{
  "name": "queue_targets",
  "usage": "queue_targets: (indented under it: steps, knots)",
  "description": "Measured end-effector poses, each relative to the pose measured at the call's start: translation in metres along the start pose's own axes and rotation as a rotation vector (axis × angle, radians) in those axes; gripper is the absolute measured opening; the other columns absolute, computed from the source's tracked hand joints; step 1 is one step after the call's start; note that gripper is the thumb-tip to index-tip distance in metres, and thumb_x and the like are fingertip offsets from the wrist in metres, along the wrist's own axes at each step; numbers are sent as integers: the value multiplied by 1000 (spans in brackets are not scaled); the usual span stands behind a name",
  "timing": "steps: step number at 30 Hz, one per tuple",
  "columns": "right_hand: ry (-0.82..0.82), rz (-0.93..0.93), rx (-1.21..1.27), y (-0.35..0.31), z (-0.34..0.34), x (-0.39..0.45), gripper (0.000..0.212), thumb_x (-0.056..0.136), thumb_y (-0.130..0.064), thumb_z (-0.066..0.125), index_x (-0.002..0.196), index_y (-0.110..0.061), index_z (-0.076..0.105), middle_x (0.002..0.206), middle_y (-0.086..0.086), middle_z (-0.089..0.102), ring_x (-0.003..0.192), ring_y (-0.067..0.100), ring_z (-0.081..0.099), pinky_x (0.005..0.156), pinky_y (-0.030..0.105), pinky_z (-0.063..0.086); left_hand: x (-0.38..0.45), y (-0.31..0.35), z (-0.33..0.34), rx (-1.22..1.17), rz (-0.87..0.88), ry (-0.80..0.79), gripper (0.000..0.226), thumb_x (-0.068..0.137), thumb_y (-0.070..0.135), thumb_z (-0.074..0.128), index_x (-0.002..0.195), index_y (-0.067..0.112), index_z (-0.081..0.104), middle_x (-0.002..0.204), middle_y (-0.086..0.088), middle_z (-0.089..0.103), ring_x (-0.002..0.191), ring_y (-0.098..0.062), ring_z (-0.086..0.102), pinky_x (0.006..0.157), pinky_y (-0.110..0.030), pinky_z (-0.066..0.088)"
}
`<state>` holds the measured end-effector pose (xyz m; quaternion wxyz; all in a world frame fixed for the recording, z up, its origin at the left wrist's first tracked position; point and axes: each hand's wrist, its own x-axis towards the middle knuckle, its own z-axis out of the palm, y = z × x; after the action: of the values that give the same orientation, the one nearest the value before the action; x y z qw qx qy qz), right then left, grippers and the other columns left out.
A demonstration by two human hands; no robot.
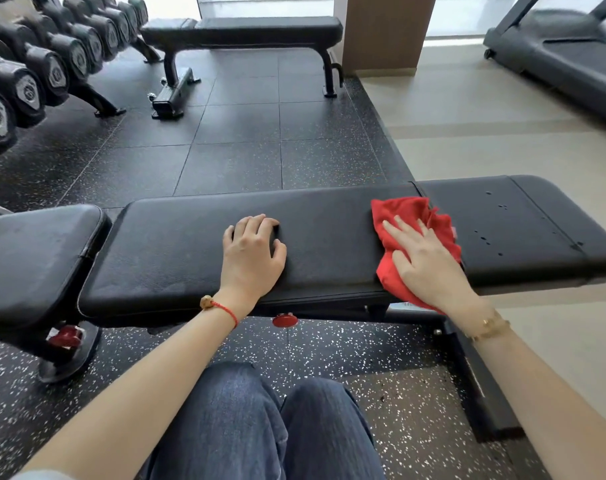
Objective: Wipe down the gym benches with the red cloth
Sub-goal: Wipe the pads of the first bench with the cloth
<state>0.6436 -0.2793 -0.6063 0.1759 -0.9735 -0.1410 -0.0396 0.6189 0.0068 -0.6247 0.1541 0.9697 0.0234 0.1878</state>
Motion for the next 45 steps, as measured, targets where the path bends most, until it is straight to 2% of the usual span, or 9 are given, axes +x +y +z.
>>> queue_targets:
  steps: [4, 11, 22, 25, 29, 34, 39, 42, 45]
  knots:
    - [11, 45, 42, 13, -5, 12, 52, 95, -18, 44, 145, -30, 41, 156, -7, 31, 147, 24, 20, 122, 39, 9, 0, 2, 1, 10, -3, 5, 34, 91, 22, 52, 123, 15, 59, 133, -7, 58, 130, -27, 47, 114, -50, 31]
    - [-62, 137, 11, 8, -2, 103, 51, 98, -21, 36, 149, -23, 33, 160, 2, 22, 147, 33, 15, 122, 39, 4, 2, 4, -2, 16, -14, -16, 32, 90, 24, 51, 120, 17, 59, 129, -2, 59, 127, -24, 47, 111, -48, 32]
    - [28, -22, 13, 15, -5, -16, 52, 94, -16, 46, 145, -31, 41, 155, -9, 33, 145, 25, 24, 122, 38, 12, 1, 3, -1, 12, -12, -8, 32, 90, 24, 52, 121, 17, 59, 131, -3, 58, 127, -25, 48, 112, -47, 32]
    - [27, 51, 43, 15, -8, 8, 50, 95, -20, 43, 144, -34, 42, 155, -11, 32, 147, 23, 21, 122, 36, 11, 1, 4, -1, 22, -10, -22, 34, 91, 23, 51, 123, 16, 59, 134, -6, 57, 130, -25, 46, 113, -49, 31]
    - [-58, 129, -62, -3, 0, 74, 52, 98, -25, 34, 149, -28, 32, 160, -2, 21, 147, 35, 16, 122, 42, 6, 0, 5, -2, 26, -13, -31, 34, 92, 23, 51, 124, 15, 58, 135, -7, 56, 131, -26, 46, 113, -49, 31]
    - [-137, -6, -100, -66, 22, 99, 54, 99, -28, 32, 152, -27, 24, 162, 0, 16, 147, 38, 12, 122, 43, 5, 0, 4, -4, -38, -32, -19, 34, 92, 21, 51, 125, 15, 59, 137, -5, 56, 133, -24, 45, 117, -47, 26]
    - [-143, -245, 15, -80, 26, 40, 55, 96, -20, 41, 149, -30, 32, 159, -7, 23, 149, 26, 11, 123, 39, 4, 1, -6, -12, -143, -28, -53, 32, 96, 17, 50, 126, 16, 62, 140, -5, 54, 138, -23, 40, 118, -45, 24]
    - [-144, -241, 45, -53, 16, 23, 56, 95, -15, 42, 148, -33, 34, 158, -10, 24, 150, 19, 11, 123, 37, 5, 0, -26, -25, -66, 3, -47, 31, 96, 19, 51, 124, 16, 63, 140, -4, 55, 138, -23, 39, 119, -46, 22]
    - [-109, -124, 33, -42, 12, 44, 54, 96, -16, 41, 148, -32, 35, 159, -8, 24, 149, 22, 12, 122, 37, 2, -7, -57, -38, 31, -11, 2, 31, 93, 17, 54, 122, 14, 63, 136, -5, 57, 135, -26, 43, 116, -47, 25]
